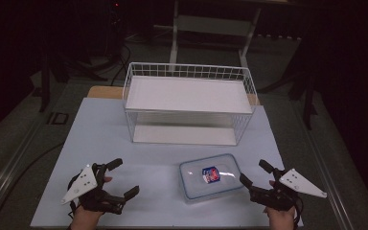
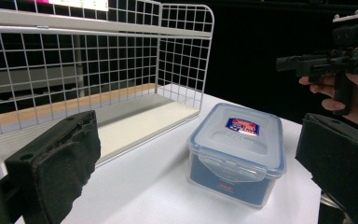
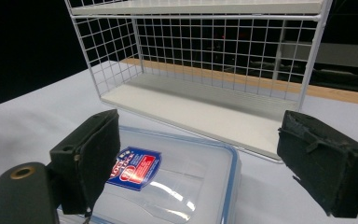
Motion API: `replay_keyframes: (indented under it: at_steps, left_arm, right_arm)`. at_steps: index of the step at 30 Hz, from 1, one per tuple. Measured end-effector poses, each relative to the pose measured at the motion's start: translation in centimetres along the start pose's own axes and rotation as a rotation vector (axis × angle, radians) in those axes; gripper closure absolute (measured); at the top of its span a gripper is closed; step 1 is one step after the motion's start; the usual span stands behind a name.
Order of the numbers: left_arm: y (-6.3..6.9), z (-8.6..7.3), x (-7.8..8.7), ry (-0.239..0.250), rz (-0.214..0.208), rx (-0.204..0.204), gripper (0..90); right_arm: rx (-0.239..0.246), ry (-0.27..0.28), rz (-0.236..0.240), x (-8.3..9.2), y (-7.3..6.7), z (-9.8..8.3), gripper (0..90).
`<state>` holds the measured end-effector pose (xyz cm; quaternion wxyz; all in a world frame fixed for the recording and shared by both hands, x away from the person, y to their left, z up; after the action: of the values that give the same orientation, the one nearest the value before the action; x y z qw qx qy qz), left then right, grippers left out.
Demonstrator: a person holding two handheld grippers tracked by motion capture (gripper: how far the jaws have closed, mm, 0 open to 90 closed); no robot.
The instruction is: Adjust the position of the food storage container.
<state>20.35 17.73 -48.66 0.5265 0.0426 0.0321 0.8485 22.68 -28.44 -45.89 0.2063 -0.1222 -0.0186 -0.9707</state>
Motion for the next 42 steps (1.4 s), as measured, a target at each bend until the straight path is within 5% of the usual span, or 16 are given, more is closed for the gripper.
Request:
replay_keyframes:
  at_steps: [5,6,12,19,25,26,30,42]
  left_arm:
    - [0.0,0.0,0.0,0.000,0.000,0.001,0.0]
    - [0.0,0.0,-0.1,-0.001,-0.001,0.001,0.0]
    - [0.1,0.0,-0.2,-0.003,-0.004,-0.003,0.0]
    - [0.1,0.0,-0.3,-0.013,-0.009,-0.010,0.0]
    - [0.0,-0.1,-0.4,-0.015,-0.011,-0.003,0.0]
    - [-0.1,-0.1,-0.4,-0.015,-0.012,-0.003,0.0]
    - [-0.1,-0.1,-0.5,-0.015,-0.017,-0.003,0.0]
    - [-0.2,-0.2,-0.7,-0.026,-0.027,-0.002,0.0]
  right_arm:
    - [-0.012,-0.023,0.034,0.0,-0.9,0.7,12.6]
    - [0.006,-0.042,0.082,0.0,-1.5,1.0,13.5]
    - [0.049,-0.135,0.193,-0.1,-3.2,0.6,19.9]
    - [0.118,-0.230,0.255,-0.2,-5.2,-1.9,43.1]
    - [0.118,-0.299,0.333,-0.5,-6.4,-3.5,65.1]
    - [0.174,-0.318,0.356,-0.7,-7.2,-4.2,74.5]
    - [0.242,-0.349,0.376,-1.1,-8.3,-4.9,89.5]
    - [0.276,-0.413,0.388,-3.5,-9.0,-5.8,89.9]
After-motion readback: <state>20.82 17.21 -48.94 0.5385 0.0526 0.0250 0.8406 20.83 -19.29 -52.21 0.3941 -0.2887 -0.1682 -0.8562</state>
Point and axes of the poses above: each handheld gripper's, and its own axes: x roughly backward along the jaws, z roughly out of its top, y roughly to its right, the point moved 2 cm from there along -x, roughly forward along the jaws, and after that the axes turned 13 degrees about -z, right-handed, at the moved point
